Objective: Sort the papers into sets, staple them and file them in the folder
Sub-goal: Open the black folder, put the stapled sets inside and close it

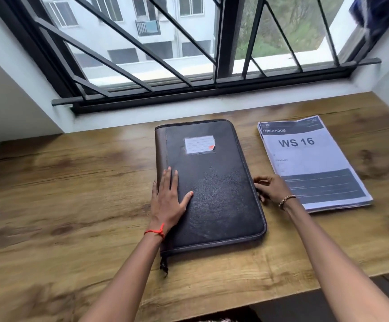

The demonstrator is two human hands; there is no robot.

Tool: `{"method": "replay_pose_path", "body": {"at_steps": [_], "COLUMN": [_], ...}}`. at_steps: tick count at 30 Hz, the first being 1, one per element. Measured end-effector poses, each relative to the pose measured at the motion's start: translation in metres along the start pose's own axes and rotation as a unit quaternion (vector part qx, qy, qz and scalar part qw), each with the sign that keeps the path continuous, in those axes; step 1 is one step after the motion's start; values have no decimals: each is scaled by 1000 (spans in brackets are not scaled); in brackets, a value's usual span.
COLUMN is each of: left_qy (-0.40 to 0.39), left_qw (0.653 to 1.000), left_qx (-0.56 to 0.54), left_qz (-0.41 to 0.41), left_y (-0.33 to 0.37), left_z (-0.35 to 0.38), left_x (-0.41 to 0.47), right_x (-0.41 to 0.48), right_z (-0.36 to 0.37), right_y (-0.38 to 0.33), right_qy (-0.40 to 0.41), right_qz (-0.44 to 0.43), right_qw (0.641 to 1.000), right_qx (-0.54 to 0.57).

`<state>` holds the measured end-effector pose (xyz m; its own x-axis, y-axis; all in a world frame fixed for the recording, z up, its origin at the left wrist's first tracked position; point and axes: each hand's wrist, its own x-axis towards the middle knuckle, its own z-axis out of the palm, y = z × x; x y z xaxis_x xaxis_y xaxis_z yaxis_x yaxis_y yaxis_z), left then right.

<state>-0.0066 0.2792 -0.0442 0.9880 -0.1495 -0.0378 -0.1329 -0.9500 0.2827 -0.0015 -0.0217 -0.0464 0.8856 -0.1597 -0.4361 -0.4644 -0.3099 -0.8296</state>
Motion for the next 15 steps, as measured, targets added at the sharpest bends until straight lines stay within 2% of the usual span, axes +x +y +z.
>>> {"method": "replay_pose_path", "body": {"at_steps": [10,15], "left_qy": [-2,-3], "left_qw": [1000,999], "left_qx": [-12,-46], "left_qz": [14,13], "left_y": [0,-3], "left_z": [6,6], "left_x": [-36,-52], "right_x": [-43,-67], "right_z": [2,5], "right_y": [20,30], "right_qy": [7,26], "right_qz": [-74,-78], "right_qw": [997,996], "right_qx": [-26,-34]}}
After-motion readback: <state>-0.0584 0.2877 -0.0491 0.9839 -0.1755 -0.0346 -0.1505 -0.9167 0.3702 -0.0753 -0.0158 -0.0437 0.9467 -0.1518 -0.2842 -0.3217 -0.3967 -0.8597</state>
